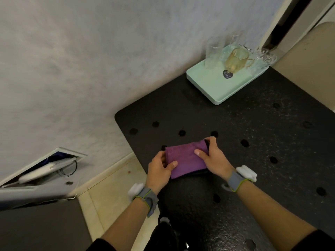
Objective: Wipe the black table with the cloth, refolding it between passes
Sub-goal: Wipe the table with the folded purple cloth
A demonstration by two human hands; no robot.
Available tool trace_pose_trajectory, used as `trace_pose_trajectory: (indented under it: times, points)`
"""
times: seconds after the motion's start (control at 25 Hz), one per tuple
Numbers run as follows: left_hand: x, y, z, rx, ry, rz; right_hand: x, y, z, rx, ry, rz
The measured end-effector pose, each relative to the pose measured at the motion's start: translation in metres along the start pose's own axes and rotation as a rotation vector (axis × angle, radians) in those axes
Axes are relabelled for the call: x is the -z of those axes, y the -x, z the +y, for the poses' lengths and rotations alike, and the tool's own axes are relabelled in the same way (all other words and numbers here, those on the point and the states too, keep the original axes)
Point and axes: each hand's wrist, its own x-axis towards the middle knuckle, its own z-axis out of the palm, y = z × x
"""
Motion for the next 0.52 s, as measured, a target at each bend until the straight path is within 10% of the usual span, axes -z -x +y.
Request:
trace_pose_trajectory:
  times: [0.32, 0.52]
  points:
    - [0.024, 0.006, -0.043, -0.073, -0.211, 0.166, -0.051, -0.005, 0.008, 0.039, 0.026, 0.154]
    - [0.021, 0.015, -0.063, -0.337, -0.65, 0.286, -0.067, 0.007, 0.023, 0.309, 0.583, 0.28]
